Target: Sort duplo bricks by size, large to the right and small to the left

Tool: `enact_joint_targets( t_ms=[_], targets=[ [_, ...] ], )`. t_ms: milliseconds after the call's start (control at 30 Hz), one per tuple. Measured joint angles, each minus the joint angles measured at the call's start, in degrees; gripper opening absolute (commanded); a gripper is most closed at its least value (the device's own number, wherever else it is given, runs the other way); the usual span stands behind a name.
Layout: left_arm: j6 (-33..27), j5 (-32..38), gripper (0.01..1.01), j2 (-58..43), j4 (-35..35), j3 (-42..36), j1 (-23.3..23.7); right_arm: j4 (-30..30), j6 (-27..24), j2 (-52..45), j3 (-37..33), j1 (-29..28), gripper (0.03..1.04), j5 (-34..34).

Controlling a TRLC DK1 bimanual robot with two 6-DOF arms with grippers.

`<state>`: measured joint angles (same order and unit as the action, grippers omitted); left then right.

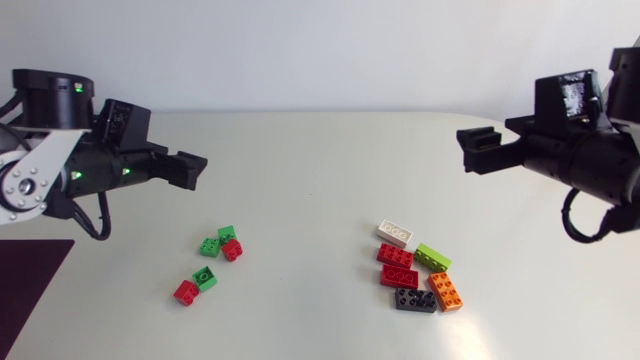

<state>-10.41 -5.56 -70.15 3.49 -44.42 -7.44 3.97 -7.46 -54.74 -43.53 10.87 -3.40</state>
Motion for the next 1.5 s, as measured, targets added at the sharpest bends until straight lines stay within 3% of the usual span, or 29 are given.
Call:
enact_joint_targets(
  t_ms=[167,433,667,800,900,1000,1233,1500],
  targets=[
    [0.02,0.2,0.975,8.31,-5.88,6.75,1.18,-2.8,-0.04,7.65,5.92,0.0,0.99,-2.01],
    [0.02,0.48,0.975,24.7,-12.41,18.69,2.91,-2.16,-1.07,23.52,15.65,0.0,0.99,-5.11],
    [0.0,0.5,0.977,40.11,-13.75,27.19,2.95,5.49,-3.41,42.12,22.23,0.44,0.99,-7.04],
    [-0.04,0.68,0.977,49.66,-11.69,32.15,3.28,13.84,-4.57,53.13,25.24,0.42,0.99,-8.5],
    [-0.02,1.07,0.977,60.74,-8.26,36.44,3.39,17.03,-4.5,54.64,25.35,0.31,0.99,-11.96],
    [0.0,1.42,0.985,69.11,-4.72,39.1,3.82,16.41,-3.58,54.64,25.9,0.31,0.99,-13.66],
    [-0.02,4.0,0.985,69.9,-4.52,41.94,4.83,11.67,-3.26,54.64,30.05,0.33,0.99,-13.07],
    [-0.68,4.2,0.985,69.9,-3.87,43.36,4.83,7.13,-2.78,54.64,34.1,0.42,0.99,-5.92]
  ],
)
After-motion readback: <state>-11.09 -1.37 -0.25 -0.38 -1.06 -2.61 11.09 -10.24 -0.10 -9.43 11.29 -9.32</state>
